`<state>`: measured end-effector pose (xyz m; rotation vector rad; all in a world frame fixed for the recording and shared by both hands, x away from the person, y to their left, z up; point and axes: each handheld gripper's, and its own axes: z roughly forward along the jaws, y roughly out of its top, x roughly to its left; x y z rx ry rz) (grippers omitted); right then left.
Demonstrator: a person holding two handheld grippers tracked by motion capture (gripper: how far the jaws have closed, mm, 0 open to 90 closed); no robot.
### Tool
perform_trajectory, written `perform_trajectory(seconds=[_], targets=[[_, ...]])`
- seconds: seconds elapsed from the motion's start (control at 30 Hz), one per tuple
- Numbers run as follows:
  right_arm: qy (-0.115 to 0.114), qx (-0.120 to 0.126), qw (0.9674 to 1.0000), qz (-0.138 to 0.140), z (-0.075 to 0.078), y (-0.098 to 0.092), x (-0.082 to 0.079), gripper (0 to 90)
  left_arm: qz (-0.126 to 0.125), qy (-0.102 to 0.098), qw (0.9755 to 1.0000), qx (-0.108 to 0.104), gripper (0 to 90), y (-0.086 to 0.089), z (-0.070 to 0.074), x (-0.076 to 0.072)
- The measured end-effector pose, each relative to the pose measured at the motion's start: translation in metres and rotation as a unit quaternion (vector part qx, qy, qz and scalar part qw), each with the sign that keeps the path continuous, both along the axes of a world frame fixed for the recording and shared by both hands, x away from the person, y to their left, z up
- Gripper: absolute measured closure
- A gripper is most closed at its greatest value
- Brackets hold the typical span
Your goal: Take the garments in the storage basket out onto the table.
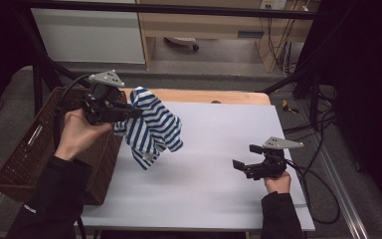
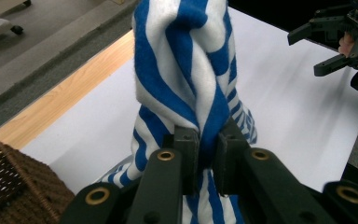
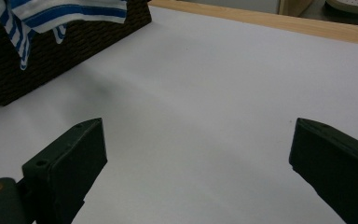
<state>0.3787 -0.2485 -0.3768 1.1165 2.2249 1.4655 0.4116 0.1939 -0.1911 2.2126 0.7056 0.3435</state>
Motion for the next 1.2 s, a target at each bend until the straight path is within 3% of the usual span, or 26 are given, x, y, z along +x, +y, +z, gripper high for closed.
perform_trajectory(seconds=[0.6,1.2], targets=[[0.000,-0.001,1.0000,0.000,0.000,-0.001,0.000,4.4,-0.019,0.016,0.9997,0.007,81.8,-0.027,-0.028,0.008],[-0.001,-0.001,1.0000,-0.001,0.000,-0.001,0.000,4.4,-0.024,0.031,0.9991,0.015,81.6,-0.048,-0.060,0.014]])
